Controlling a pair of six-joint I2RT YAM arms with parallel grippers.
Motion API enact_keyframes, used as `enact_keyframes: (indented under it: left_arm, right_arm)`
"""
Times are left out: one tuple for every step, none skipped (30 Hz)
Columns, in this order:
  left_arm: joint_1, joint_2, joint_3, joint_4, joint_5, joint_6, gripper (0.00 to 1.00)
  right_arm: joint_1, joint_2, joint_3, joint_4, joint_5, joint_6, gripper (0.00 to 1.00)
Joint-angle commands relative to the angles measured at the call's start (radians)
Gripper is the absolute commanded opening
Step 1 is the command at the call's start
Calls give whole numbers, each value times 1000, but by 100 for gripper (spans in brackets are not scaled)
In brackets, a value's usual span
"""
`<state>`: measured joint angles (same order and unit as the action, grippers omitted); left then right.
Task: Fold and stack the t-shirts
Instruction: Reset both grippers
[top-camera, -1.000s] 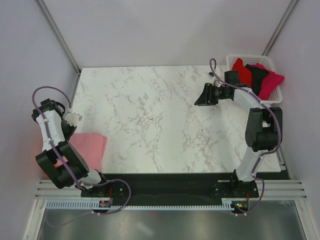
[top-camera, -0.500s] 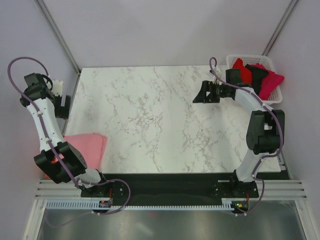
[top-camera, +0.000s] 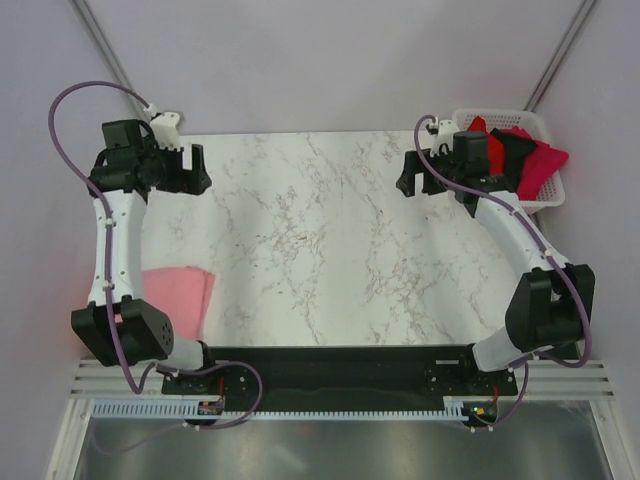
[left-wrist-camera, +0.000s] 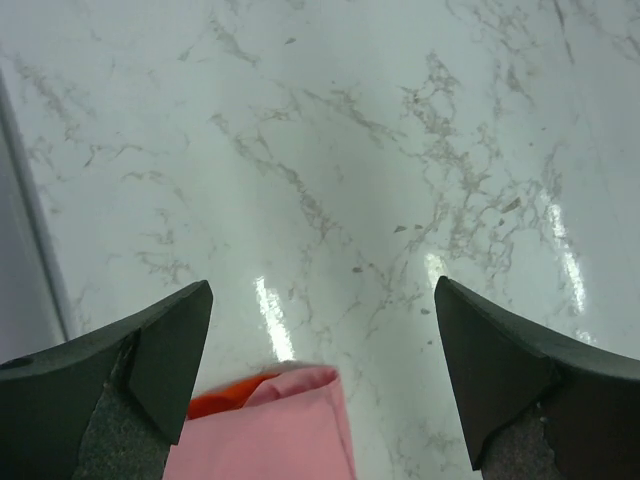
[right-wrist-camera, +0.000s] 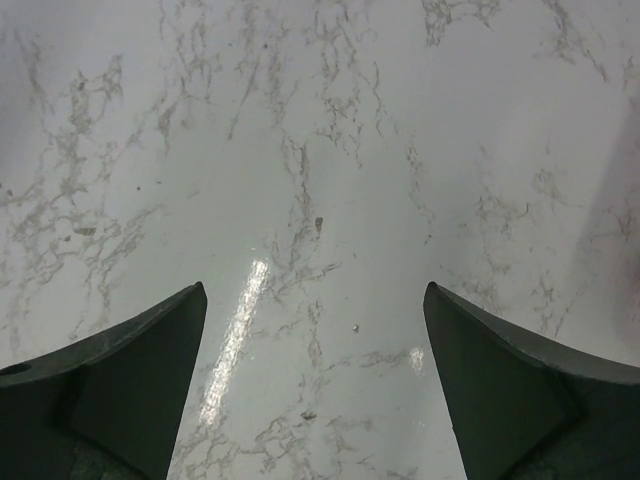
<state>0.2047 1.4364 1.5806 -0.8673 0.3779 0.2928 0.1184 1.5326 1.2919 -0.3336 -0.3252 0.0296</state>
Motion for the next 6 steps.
enact_keyframes:
  left_arm:
    - [-68,5,-24,166,67,-147,100]
    - [-82,9,-27,181,40,-147,100]
    - [-93,16,-15,189,36,-146,100]
    - [-105,30,-7,192,35,-147,100]
    - [-110,33,1,191,30,-147,100]
    - [-114,35,13,194,23,-150,100]
  right_arm:
    - [21,-20,-43,22,190,-11,98]
    - [26,-31,-68,50,193,-22,98]
    - [29,-34,-77,59,210,-48,98]
    - [38,-34,-78,65,216,-53,98]
    - [38,-35,-74,64,219,-56,98]
    - [40,-38,-68,61,233,-57,98]
